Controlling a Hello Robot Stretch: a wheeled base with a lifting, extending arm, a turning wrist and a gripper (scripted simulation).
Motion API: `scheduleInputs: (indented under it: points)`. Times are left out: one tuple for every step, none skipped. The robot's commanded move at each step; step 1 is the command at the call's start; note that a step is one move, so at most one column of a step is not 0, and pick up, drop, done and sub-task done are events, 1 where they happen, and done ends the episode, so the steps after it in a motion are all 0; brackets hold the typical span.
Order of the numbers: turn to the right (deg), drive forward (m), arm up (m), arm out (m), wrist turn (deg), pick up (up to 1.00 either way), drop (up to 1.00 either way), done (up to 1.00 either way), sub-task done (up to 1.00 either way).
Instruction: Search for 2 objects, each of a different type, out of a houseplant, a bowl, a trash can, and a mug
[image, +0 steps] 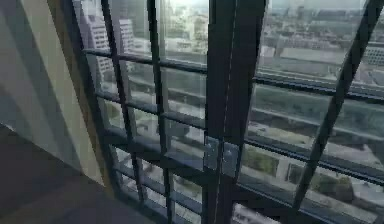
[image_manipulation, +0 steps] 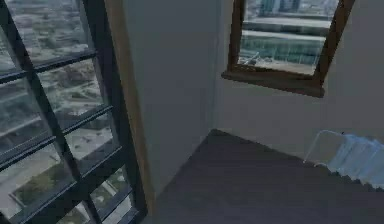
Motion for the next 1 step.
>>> scheduleInputs:
  points:
    - [-45.0, 0.0, 0.0, 0.0, 0.0, 0.0, 0.0, 0.0, 0.0]
